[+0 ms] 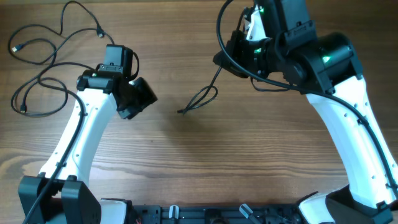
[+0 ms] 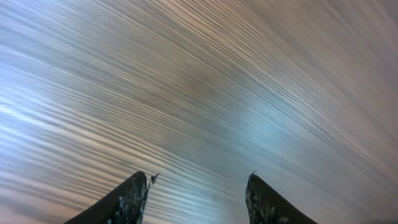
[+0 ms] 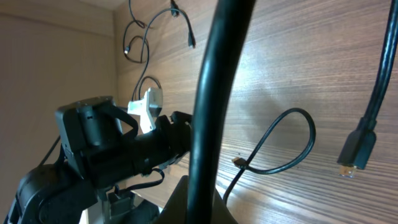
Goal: Untangle cables
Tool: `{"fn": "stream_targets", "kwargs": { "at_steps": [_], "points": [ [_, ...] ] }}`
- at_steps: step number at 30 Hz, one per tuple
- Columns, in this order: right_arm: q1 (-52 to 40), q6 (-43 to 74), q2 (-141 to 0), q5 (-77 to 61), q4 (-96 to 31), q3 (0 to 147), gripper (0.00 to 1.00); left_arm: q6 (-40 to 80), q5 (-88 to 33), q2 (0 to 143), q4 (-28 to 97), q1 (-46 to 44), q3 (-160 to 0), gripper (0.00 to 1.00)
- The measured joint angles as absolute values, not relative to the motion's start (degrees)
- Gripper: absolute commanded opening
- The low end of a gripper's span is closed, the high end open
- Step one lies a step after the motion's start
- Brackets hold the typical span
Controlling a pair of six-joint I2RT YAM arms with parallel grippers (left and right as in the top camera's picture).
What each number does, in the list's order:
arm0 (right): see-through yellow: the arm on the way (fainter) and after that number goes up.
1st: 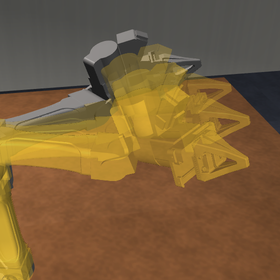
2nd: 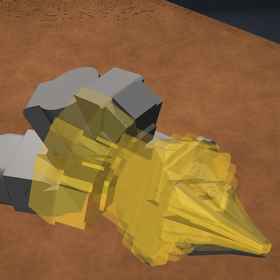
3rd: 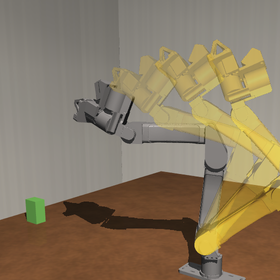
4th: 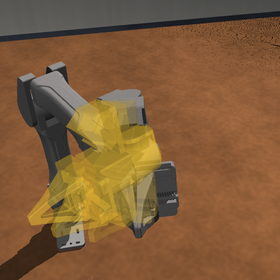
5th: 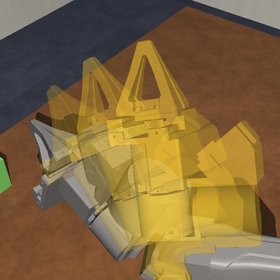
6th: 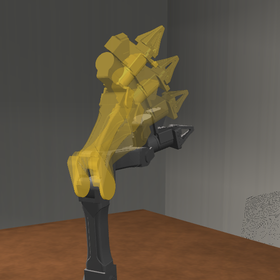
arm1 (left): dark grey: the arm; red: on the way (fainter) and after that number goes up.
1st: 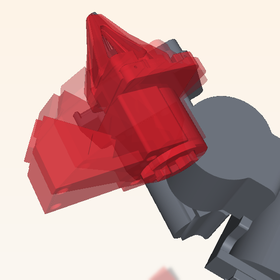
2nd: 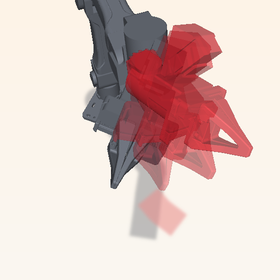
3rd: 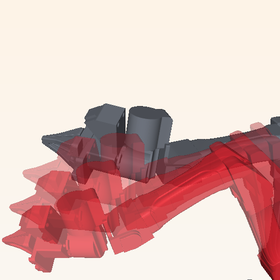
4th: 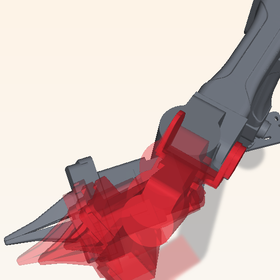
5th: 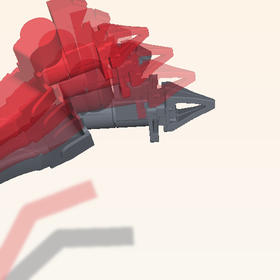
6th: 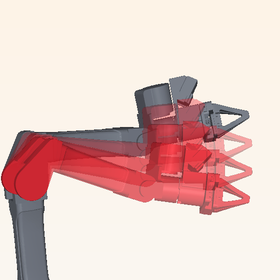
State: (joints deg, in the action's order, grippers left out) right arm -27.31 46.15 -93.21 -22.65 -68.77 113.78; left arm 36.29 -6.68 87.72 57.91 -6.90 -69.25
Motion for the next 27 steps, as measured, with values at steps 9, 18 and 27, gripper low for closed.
{"fn": "stream_targets", "kwargs": {
  "at_steps": [9,18,27],
  "points": [
    [-26.41,45.08,-91.9,-23.75,-71.16,113.78,0.05,37.32,-23.75,87.72,48.64,-4.16,-69.14,0.64],
    [-26.41,44.42,-91.9,-28.53,-66.13,113.78,0.05,36.18,-41.1,87.72,52.12,-6.57,-69.17,0.67],
    [-26.41,44.42,-91.9,-31.09,-63.92,113.78,0.04,35.62,-37.63,87.72,53.65,-14.46,-69.17,0.56]
  ]
}}
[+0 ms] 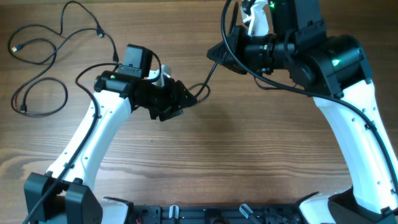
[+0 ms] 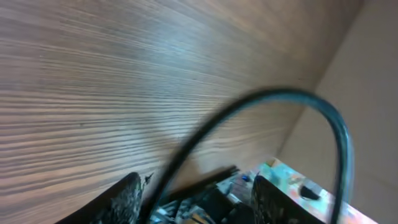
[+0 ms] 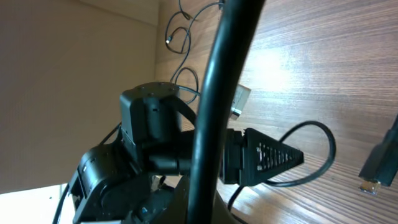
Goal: Untangle cables
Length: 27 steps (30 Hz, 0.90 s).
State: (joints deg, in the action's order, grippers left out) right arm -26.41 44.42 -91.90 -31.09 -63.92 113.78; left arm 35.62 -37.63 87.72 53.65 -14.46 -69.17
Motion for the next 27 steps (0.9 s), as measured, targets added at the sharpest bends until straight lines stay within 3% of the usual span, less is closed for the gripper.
{"fn": "stream_targets", "kwargs": {
  "at_steps": [4,9,12,17,22,27],
  "points": [
    [-26.41,44.42,-91.9,-31.09,-63.75,113.78,0.04,35.59,-26.48,87.72,56.69,-14.46,-69.17,0.48],
    [-26.41,44.42,-91.9,-31.09,-62.81,113.78,0.04,35.18,-8.29,87.74,60.93,-14.46,-69.17,0.49],
    [-26.39,44.42,-91.9,-30.76,-62.72,113.78,0.04,36.03,0.36,87.74,61.3,-14.09,-69.17,0.55],
    [-25.71,44.25,-91.9,-24.64,-66.37,113.78,0.04,41.74,11.6,87.74,61.28,-9.3,-69.17,0.56],
    [-25.43,45.87,-91.9,-12.03,-71.61,113.78,0.04,45.71,13.15,87.74,61.19,-0.54,-69.17,0.58],
    [-25.39,47.24,-91.9,-8.69,-71.79,113.78,0.04,43.64,2.72,87.74,58.81,2.48,-69.17,0.61]
  ]
}}
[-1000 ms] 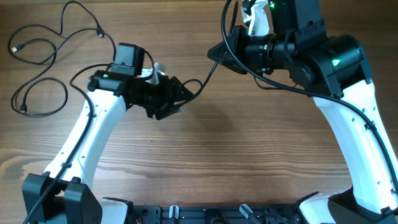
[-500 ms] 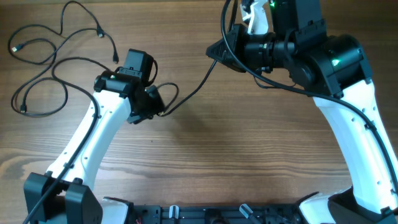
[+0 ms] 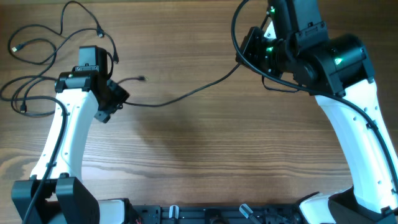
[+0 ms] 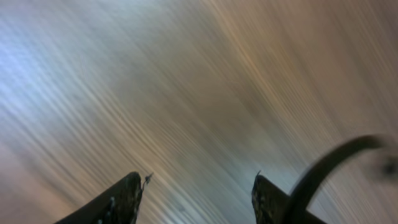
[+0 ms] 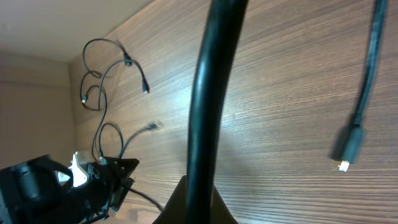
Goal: Untangle cables
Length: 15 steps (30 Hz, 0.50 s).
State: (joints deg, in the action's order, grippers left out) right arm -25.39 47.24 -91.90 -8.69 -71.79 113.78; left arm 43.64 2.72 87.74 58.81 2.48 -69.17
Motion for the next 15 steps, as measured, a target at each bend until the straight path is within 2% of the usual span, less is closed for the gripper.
{"fn": "stream_targets", "kwargs": {
  "at_steps": [2,3,4,9,12,15],
  "points": [
    [-25.39,48.14,-91.9,-8.05,-71.81,113.78,0.04,37.78,-7.18,87.74,56.16,2.48,-69.17,0.82],
    [-25.39,48.36,-91.9,-7.79,-71.85,113.78,0.04,34.85,-12.53,87.74,54.96,2.48,-69.17,0.96],
    [-25.39,48.58,-91.9,-7.6,-71.94,113.78,0.04,32.23,-17.02,87.74,53.98,2.48,-69.17,1.0],
    [-25.36,48.97,-91.9,-4.05,-73.93,113.78,0.04,23.79,-43.62,87.74,46.61,2.48,-69.17,1.0],
    [-25.28,49.04,-91.9,-3.9,-74.3,113.78,0.04,23.53,-48.97,87.74,45.54,2.48,-69.17,0.97],
    [-25.28,49.43,-91.9,-4.78,-74.08,113.78,0.04,23.0,-51.72,87.74,46.44,2.07,-69.17,0.98]
  ]
}}
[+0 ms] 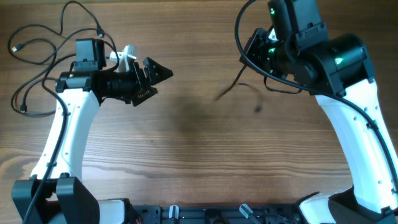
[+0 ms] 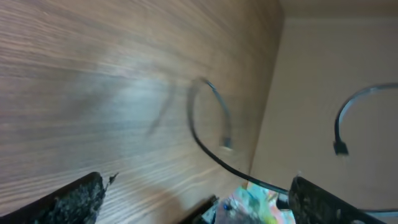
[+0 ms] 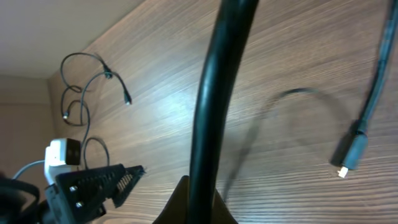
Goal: Untangle cables
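A black cable (image 3: 210, 93) runs up between my right gripper's (image 3: 202, 190) jaws, which are shut on it above the table's right half (image 1: 252, 53). Its loose lower part (image 1: 229, 91) swings blurred over the wood, and in the left wrist view it shows as a thin loop (image 2: 208, 118). Another plug end (image 3: 351, 155) hangs at the right. My left gripper (image 1: 155, 84) points right toward it, jaws wide open and holding nothing (image 2: 200, 183). A bunch of thin black cables (image 1: 37, 62) lies looped at the far left.
Bare wooden tabletop (image 1: 199, 162) stretches between the two arms. The looped cables at the left reach nearly to the table's left edge (image 1: 3, 93). A dark rail runs along the front edge (image 1: 205, 214).
The cable ran taut from my left gripper to the right one. Now the left jaws stand wide open, pointing right, and the cable's free part hangs blurred below the right gripper.
At first the right gripper held the cable with a loop resting mid-table, the left gripper short of it. Then the left gripper was at the loop. Then it was back at the left with the cable stretched across. Now the cable is free of the left gripper.
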Tool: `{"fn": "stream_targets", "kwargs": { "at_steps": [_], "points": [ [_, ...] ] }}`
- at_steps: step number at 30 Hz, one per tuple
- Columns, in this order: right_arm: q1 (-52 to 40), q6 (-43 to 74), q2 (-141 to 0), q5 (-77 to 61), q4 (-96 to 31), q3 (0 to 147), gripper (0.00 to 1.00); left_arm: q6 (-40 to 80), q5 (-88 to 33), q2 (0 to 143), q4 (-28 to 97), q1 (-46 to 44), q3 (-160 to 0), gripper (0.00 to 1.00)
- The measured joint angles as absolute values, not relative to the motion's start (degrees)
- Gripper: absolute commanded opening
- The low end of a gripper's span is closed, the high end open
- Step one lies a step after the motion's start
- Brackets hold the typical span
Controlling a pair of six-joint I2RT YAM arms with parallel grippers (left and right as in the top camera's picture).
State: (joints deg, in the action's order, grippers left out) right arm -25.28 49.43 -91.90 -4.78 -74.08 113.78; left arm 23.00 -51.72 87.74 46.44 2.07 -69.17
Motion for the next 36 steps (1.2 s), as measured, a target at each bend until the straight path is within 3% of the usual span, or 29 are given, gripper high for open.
{"fn": "stream_targets", "kwargs": {
  "at_steps": [7,12,24,30,36],
  "points": [
    [-25.28,55.88,-91.9,-4.95,-73.58,113.78,0.04,10.81,-53.19,87.74,48.69,-6.68,-69.17,1.0],
    [-25.28,58.74,-91.9,-3.73,-74.19,113.78,0.04,5.91,-52.62,87.22,43.57,-11.79,-69.12,1.0],
    [-25.28,58.28,-92.95,-8.69,-74.52,113.78,0.04,1.93,-35.77,73.14,40.95,-13.39,-69.12,0.99],
    [-25.28,57.95,-93.17,-11.9,-74.22,113.78,0.04,-5.04,-28.58,73.12,39.38,-24.23,-69.12,0.99],
    [-25.28,56.49,-93.86,-13.93,-74.32,113.78,0.04,-10.87,-16.84,73.12,37.15,-34.24,-69.12,0.91]
  ]
}}
